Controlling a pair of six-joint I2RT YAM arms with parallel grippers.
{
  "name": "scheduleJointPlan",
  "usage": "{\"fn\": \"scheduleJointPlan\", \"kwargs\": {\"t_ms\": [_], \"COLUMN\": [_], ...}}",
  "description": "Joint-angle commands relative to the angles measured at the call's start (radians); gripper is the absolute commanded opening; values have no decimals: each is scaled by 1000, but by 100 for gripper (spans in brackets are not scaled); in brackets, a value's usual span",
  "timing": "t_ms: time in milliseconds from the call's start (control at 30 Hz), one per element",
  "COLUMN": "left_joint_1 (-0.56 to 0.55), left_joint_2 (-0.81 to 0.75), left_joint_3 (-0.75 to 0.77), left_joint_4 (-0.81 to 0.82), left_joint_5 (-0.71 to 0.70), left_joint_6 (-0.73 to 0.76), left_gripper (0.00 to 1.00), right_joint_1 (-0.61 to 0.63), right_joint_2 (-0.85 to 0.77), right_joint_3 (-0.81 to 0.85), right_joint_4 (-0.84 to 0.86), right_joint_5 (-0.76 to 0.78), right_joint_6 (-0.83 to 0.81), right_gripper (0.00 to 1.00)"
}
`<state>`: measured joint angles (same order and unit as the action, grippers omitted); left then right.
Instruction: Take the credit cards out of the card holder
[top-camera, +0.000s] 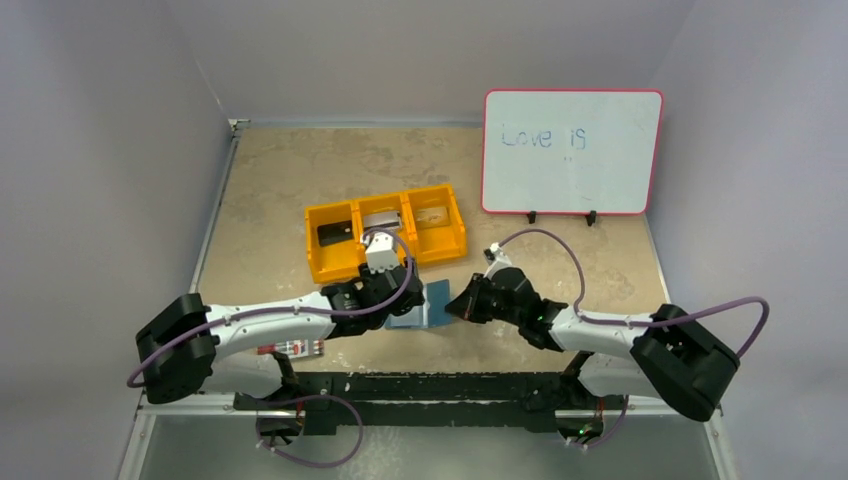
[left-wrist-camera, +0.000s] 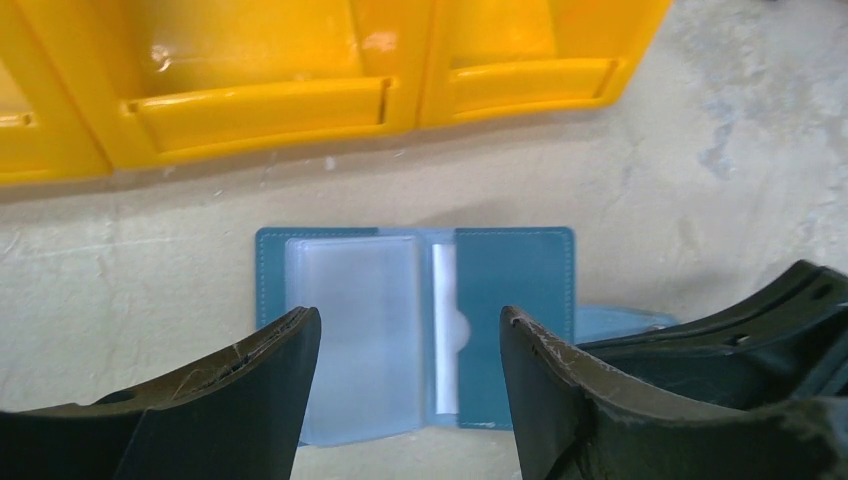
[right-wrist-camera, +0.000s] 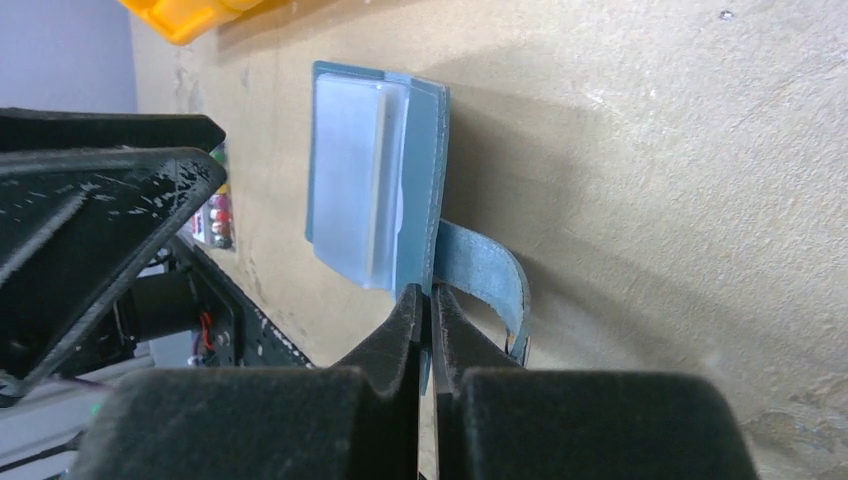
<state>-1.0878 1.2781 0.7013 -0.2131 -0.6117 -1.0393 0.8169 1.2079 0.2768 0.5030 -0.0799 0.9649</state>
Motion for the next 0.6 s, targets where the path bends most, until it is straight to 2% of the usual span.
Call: {"fn": "scheduleJointPlan", "kwargs": {"t_ms": [0, 100, 267, 467, 567], "left_joint_1": [1, 1, 0, -1, -1], "left_joint_2": [-23, -33, -68, -82, -80], "left_joint_3": [-50, -84, -140, -230, -287], "left_joint_4": [-27, -23, -16, 29, 66], "left_joint_5": [-25, -7, 25, 96, 125], "left_joint_6": [-36, -49, -57, -78, -90], "left_gripper": [66, 66, 62, 54, 50], "right_joint_1": [-1, -1, -1, -1, -2], "right_joint_2": [64, 92, 38, -16, -1], "right_joint_3": [50, 48, -32, -37, -16], "right_joint_4": [-65, -95, 27, -84, -131], "right_joint_5": [-20, -33, -80, -47, 9], "right_joint_6": [-48, -87, -52, -24, -31], "right_gripper": [0, 0, 0, 4, 9]}}
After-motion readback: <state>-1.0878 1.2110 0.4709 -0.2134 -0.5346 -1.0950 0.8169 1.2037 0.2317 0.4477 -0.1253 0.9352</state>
